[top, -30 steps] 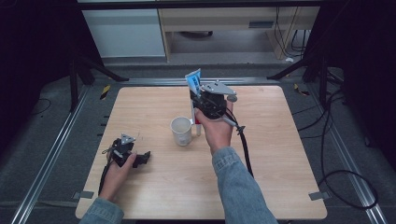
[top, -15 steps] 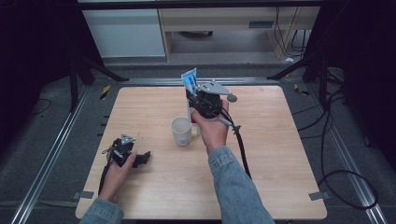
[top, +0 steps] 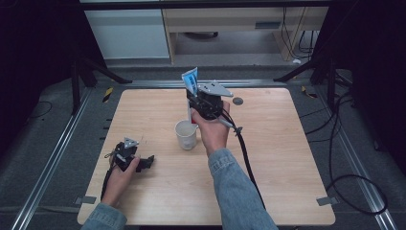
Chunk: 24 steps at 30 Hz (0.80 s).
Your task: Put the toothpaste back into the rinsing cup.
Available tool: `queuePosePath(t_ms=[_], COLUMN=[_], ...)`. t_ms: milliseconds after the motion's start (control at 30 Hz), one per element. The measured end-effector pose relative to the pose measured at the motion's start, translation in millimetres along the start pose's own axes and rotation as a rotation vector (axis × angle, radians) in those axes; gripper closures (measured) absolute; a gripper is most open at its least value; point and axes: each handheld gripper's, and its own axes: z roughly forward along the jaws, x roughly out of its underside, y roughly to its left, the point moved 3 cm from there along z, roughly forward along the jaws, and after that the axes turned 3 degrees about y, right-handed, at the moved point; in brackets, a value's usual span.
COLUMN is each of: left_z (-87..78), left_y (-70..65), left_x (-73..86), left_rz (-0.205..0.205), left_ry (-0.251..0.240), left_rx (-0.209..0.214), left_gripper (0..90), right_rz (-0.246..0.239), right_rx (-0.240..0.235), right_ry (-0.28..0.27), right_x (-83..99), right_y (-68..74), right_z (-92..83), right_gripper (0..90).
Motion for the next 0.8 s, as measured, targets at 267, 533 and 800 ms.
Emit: queuePosePath(t_ms=[267,533,800], left_z=[0.1,0.1,0.1], left_y=[0.1,0.1,0.1], left_x=[-0.1,-0.1,-0.1], left_rz=[0.001,0.001,0.001], left_ry=[0.0,-0.001,-0.001], left_rx=[0.001,0.001,0.001], left_gripper=[0.0,0.0,0.0], right_rz=[-0.009,-0.013,-0.015], right_rx=[-0.006,-0.005,-0.004], right_ry=[-0.019,-0.038,-0.051], right_x=[0.9,2.6,5.3], right_y=[3.3,6.3,9.3], right_z=[5.1,9.6,13.2], right_gripper=[72.7,72.7,72.7])
